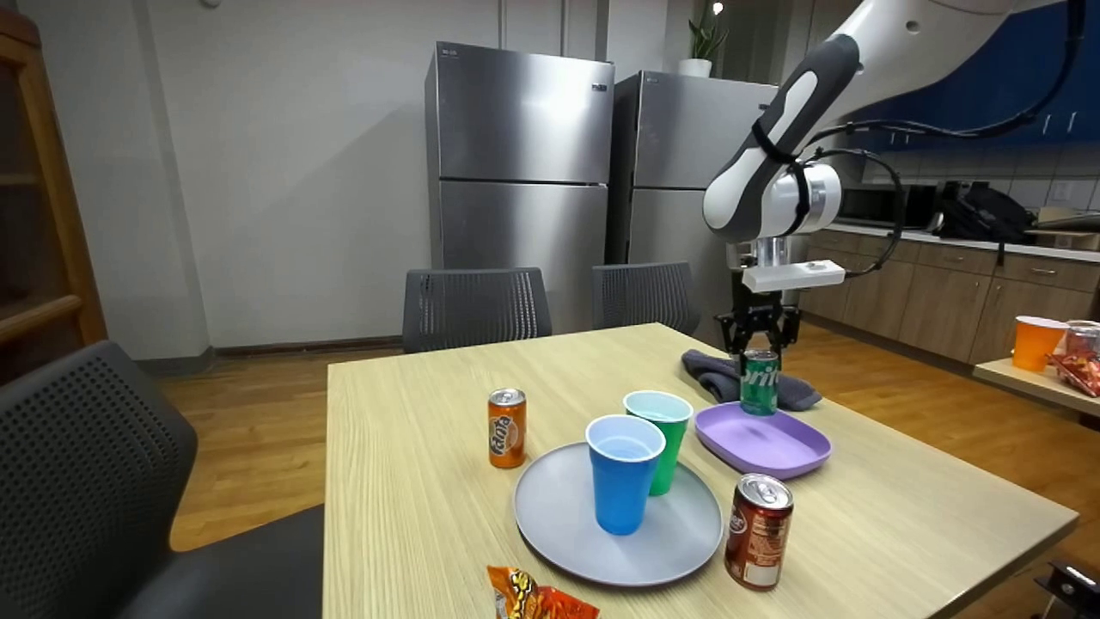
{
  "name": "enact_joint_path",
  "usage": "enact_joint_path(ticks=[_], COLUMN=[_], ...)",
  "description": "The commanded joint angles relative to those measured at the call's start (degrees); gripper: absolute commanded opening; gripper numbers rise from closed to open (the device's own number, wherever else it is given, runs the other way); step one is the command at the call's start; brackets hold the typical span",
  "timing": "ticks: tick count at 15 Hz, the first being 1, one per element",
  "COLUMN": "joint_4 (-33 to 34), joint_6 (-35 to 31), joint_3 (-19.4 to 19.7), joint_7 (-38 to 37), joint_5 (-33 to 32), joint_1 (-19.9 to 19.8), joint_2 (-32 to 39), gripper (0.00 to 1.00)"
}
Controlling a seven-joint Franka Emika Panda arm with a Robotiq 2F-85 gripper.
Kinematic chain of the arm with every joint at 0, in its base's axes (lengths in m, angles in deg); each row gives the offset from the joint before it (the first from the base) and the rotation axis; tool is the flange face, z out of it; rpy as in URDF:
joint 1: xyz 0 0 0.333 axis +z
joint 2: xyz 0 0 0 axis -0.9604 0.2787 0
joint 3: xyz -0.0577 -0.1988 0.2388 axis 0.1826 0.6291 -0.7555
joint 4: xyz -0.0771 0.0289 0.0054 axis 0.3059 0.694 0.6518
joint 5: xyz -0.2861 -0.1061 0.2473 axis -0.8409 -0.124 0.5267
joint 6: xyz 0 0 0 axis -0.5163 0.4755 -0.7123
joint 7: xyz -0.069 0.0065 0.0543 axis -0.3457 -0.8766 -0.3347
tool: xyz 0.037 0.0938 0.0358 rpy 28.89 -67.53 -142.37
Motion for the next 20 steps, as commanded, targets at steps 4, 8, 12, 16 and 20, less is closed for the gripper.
enact_joint_path(ticks=[4,8,12,16,20], joint_4=[-4.0,-5.46,-6.66,-7.56,-8.07], joint_6=[-5.37,-8.19,-9.55,-9.86,-9.33], joint_3=[-0.11,-0.17,-0.13,0.15,0.56], joint_7=[0.3,0.66,0.75,0.73,0.69], joint_5=[-0.45,0.01,0.09,-0.13,-0.29], joint_1=[-0.88,-1.41,-1.69,-1.73,-1.69], joint_2=[-1.59,-1.32,-1.26,-1.77,-3.03], gripper=[0.38,0.38,0.38,0.95,1.0])
